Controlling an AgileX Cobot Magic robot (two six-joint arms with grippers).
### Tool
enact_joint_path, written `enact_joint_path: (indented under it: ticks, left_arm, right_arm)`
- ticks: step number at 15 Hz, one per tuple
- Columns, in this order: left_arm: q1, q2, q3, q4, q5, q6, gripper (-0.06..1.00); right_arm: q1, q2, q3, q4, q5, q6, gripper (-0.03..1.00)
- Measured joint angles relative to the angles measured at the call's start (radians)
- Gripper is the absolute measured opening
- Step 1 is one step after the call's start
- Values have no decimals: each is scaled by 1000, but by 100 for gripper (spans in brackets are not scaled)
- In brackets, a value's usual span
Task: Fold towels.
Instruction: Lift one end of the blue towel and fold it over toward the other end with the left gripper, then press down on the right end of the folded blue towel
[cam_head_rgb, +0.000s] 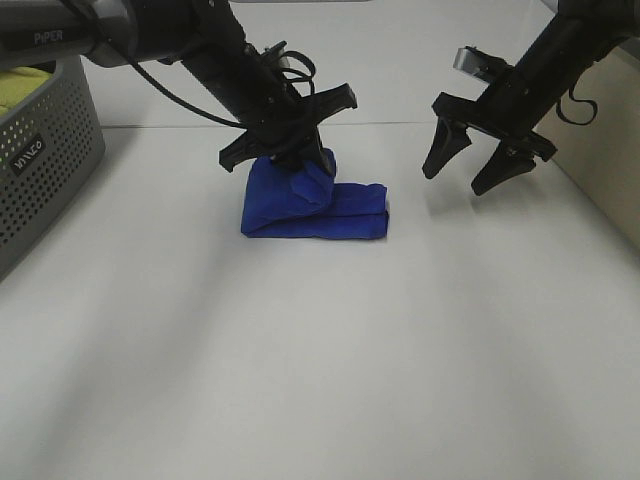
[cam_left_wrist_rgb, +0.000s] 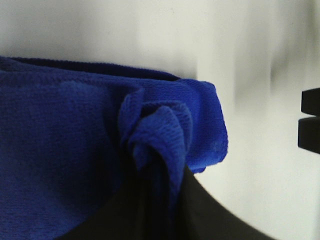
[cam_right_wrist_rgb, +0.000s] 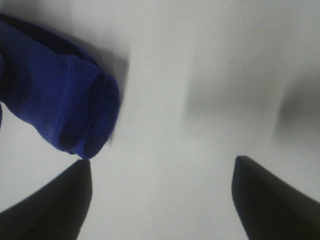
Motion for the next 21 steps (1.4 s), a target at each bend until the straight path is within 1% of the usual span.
enact_joint_path:
  ticks: [1, 2, 3, 4, 6, 8, 10, 11, 13, 14, 15, 18, 19, 21]
  left_arm:
    - [0, 0, 0, -5, -16, -7, 22]
    - [0, 1, 0, -29, -41, -14, 30]
    - [-1, 1, 0, -68, -68, -17, 38]
    - [-1, 3, 0, -109, -83, -17, 44]
    - [-1, 3, 0, -196, -89, 4, 51]
    - [-2, 3, 0, -259, -89, 60, 52]
    - [3, 4, -10, -276, -88, 111, 52]
    - [16, 6, -27, -276, -84, 136, 52]
    - [79, 6, -77, -272, -58, 189, 52]
    - [148, 6, -122, -251, -32, 213, 52]
    - [184, 6, -136, -249, -20, 214, 52]
    - [258, 6, -153, -252, 49, 214, 52]
    - [274, 6, -153, -254, 72, 214, 52]
    - [290, 6, -153, -254, 106, 214, 52]
  right_arm:
    - [0, 0, 0, 1, 0, 0, 75]
    - [0, 0, 0, 2, 0, 0, 75]
    - [0, 0, 0, 4, 0, 0, 75]
    - [0, 0, 0, 6, 1, 0, 75]
    - [0, 0, 0, 9, 1, 0, 75]
    - [0, 0, 0, 30, 1, 0, 75]
    - [0, -2, 0, 86, 1, -10, 75]
    - [0, -9, 0, 127, 1, -27, 75]
    - [3, -38, 0, 256, 1, -71, 75]
    - [39, -58, 0, 392, 1, -113, 75]
    - [72, -58, 0, 437, 1, -139, 75]
    - [198, -23, 0, 489, -3, -170, 75]
    - [231, -4, 0, 502, -20, -182, 75]
    - [255, 48, 0, 551, -78, -195, 75]
